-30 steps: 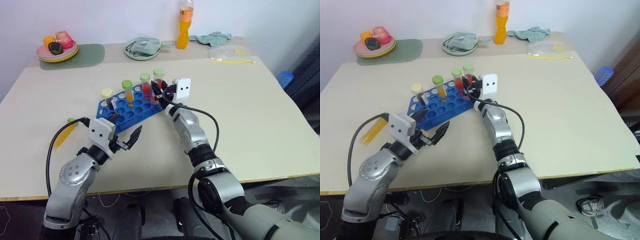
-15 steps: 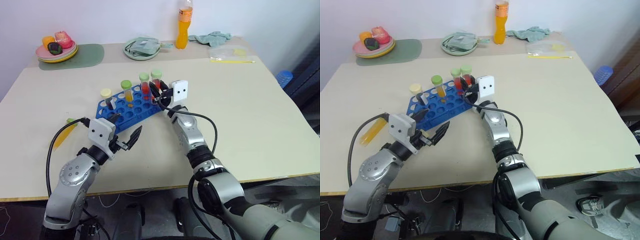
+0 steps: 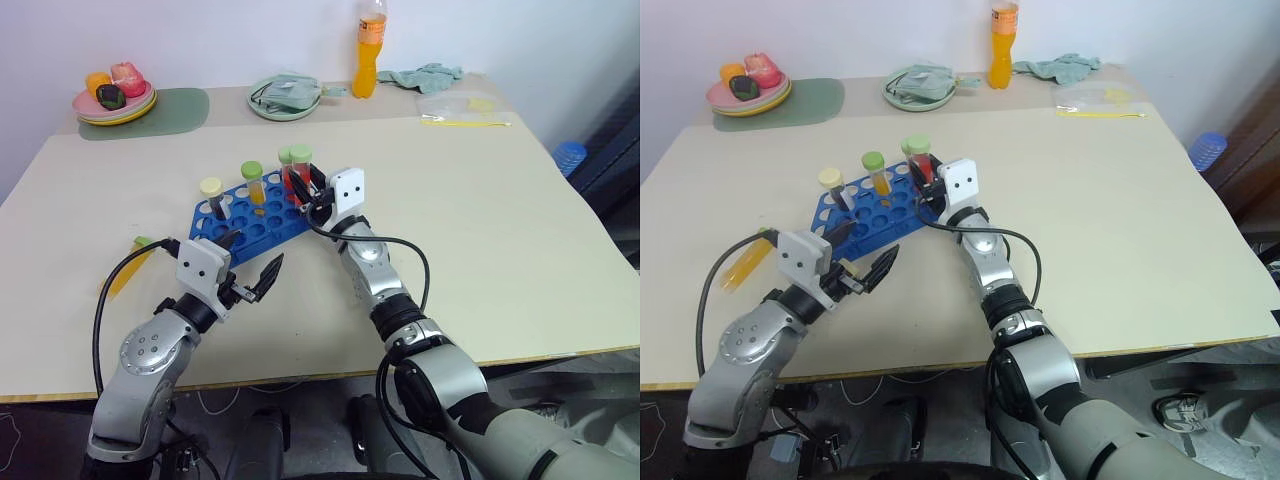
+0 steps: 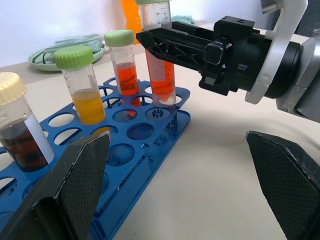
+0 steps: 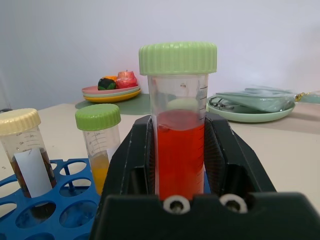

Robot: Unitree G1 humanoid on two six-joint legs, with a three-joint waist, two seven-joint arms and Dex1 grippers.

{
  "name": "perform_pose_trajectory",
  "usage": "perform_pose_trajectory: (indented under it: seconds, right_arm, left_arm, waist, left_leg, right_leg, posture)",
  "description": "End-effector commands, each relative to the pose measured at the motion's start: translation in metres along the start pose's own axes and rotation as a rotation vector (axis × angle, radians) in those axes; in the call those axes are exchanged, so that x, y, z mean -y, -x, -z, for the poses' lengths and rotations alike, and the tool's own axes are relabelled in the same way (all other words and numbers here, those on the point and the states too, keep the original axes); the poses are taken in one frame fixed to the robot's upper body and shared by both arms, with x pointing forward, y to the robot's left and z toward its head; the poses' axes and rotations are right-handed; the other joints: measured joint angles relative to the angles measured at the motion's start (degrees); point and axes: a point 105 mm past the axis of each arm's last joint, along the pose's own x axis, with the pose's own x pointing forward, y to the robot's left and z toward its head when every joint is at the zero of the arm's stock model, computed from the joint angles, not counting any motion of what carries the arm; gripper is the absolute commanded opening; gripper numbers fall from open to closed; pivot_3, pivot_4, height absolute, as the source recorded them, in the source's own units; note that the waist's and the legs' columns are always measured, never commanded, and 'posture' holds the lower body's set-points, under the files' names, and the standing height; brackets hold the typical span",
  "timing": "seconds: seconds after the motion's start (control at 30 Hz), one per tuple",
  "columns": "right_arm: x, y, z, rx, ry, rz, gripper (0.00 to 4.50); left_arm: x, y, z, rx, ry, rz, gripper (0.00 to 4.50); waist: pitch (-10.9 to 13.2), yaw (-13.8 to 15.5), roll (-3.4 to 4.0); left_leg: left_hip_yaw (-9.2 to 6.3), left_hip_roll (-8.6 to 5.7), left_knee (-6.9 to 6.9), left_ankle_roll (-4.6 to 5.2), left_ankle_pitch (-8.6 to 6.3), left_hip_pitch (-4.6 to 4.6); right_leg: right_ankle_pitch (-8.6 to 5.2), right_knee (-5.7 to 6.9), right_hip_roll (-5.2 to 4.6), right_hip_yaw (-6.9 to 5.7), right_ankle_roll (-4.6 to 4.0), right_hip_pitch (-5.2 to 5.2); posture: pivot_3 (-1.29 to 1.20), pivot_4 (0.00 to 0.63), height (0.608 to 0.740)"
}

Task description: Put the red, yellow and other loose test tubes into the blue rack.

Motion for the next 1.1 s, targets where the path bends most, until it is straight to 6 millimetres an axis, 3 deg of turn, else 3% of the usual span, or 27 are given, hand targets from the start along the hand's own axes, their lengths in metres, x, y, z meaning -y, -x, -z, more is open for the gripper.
perform_pose_trajectory:
  seconds: [0.03,0.37,1.1]
  right_arm:
    - [0.002,0.000,-0.004,0.016,0.006,0.011,1.13]
    - [0.017,0.004,0.001,-0.004,0.021,0.070,1.13]
    - [0.010,0.009,0.008,-0.014,-0.008,0.037,1.13]
  left_arm:
    - [0.004,0.002,-0.013,0.056,-0.024,0.006,4.50]
    - [0.004,0.001,-0.016,0.058,-0.025,0.010,4.50]
    - [0.004,0.002,-0.015,0.052,-0.027,0.019,4.50]
  waist:
    - [0.00,0.04,0.00]
    - [0.00,0.15,0.00]
    - [-0.01,0.11,0.00]
  left_leg:
    - [0.00,0.00,0.00,0.00,0.00,0.00]
    - [0.00,0.00,0.01,0.00,0.00,0.00]
    - [0.00,0.00,0.01,0.00,0.00,0.02]
  right_leg:
    - [0.00,0.00,0.00,0.00,0.00,0.00]
    - [0.00,0.00,-0.01,0.00,0.00,0.01]
    - [0.00,0.00,-0.01,0.00,0.00,0.03]
  posture:
    - [0.00,0.150,0.740]
    - [0.00,0.150,0.740]
    - [0.00,0.150,0.740]
